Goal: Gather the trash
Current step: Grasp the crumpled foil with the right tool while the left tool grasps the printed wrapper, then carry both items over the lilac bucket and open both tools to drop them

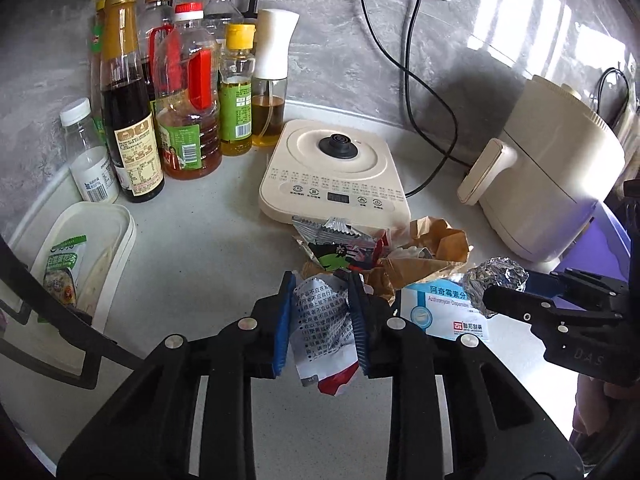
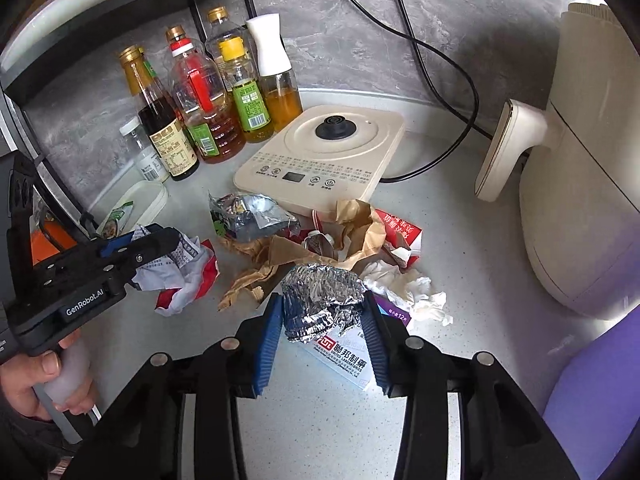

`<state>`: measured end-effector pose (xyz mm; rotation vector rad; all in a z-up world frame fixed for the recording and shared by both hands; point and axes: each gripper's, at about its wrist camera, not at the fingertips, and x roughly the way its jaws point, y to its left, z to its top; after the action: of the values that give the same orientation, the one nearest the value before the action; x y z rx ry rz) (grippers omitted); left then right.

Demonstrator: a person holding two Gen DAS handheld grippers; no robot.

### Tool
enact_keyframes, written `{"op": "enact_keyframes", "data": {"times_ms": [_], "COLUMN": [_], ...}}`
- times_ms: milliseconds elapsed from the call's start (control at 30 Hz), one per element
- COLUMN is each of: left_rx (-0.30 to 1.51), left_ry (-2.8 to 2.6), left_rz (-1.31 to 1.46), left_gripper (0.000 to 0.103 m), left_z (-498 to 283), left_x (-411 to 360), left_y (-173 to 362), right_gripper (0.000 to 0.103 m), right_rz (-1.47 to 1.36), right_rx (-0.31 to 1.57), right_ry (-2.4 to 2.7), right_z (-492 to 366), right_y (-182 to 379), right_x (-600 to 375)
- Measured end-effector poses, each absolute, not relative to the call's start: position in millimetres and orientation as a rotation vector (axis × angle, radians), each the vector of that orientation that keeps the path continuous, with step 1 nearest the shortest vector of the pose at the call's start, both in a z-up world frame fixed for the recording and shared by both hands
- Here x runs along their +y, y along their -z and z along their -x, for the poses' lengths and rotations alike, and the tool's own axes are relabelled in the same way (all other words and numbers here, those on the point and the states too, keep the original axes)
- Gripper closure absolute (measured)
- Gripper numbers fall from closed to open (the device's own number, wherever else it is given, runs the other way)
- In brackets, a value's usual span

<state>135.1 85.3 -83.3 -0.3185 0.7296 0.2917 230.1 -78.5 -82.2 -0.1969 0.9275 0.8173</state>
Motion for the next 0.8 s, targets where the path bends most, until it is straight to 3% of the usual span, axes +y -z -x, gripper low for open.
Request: {"op": "enact_keyframes", "data": {"times_ms": [433,800], "left_rx": [0.595,0.542], "left_ry": [-0.306,-0.247], "left_rz": [0.292,0.263], "left_gripper": [0.077,0.076], "left_z": [-131.8,-152.9], "left_x": [38.9,-19.4], "left_y": [17.7,-10.4], "right_gripper": [0.063,0.062], "right_rz": [0.136,0.071], "right_rx": [0.763,0.695], "right_ry": [-0.854,-0.807], "right_z": [-223.1,-227.6], "right_y": [7.4,-21.3], "right_x": [-133.1,-194.0]}}
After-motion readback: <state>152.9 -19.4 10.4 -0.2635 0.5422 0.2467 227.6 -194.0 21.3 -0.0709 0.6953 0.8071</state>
